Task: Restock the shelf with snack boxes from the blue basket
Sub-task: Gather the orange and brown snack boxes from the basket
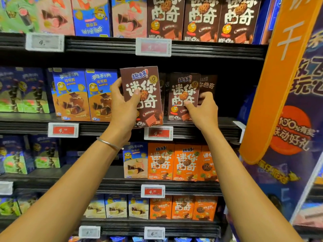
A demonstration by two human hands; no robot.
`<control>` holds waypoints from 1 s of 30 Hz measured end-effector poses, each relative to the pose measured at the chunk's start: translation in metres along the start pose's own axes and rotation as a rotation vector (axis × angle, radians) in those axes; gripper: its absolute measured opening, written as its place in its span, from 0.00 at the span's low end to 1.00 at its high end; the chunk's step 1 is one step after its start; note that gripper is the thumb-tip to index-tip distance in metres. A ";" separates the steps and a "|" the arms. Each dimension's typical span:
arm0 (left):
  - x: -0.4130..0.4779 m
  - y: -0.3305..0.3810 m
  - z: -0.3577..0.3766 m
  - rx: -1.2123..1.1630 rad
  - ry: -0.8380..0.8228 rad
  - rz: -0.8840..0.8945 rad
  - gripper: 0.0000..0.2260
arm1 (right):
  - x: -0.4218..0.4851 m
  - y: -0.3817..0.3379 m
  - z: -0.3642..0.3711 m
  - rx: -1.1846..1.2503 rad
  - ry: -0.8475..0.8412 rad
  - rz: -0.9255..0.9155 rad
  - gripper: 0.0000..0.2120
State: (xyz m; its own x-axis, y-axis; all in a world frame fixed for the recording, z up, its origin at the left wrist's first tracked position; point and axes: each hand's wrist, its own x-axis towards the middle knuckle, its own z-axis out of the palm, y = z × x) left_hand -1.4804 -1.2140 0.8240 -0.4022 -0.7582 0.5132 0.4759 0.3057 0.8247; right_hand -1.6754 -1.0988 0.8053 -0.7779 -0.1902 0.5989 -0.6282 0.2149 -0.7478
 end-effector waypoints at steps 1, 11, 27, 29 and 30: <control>0.000 0.000 0.000 0.004 -0.006 -0.003 0.21 | 0.000 -0.001 0.002 -0.022 0.005 -0.001 0.21; -0.001 -0.002 0.004 -0.029 -0.037 0.000 0.21 | -0.003 -0.013 0.011 -0.140 0.016 -0.026 0.25; -0.001 -0.005 0.058 -0.028 -0.193 0.053 0.22 | -0.047 -0.022 -0.039 0.356 -0.177 -0.191 0.21; -0.001 -0.005 0.069 -0.011 -0.246 0.083 0.22 | -0.043 -0.016 -0.046 0.392 -0.216 -0.155 0.23; -0.002 -0.005 0.075 0.010 -0.276 0.104 0.23 | -0.042 -0.014 -0.048 0.411 -0.223 -0.144 0.24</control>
State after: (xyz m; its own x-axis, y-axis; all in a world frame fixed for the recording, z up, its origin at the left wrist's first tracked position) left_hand -1.5409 -1.1710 0.8371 -0.5497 -0.5378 0.6392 0.5186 0.3802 0.7658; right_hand -1.6348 -1.0475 0.8048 -0.6333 -0.4005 0.6623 -0.6371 -0.2161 -0.7399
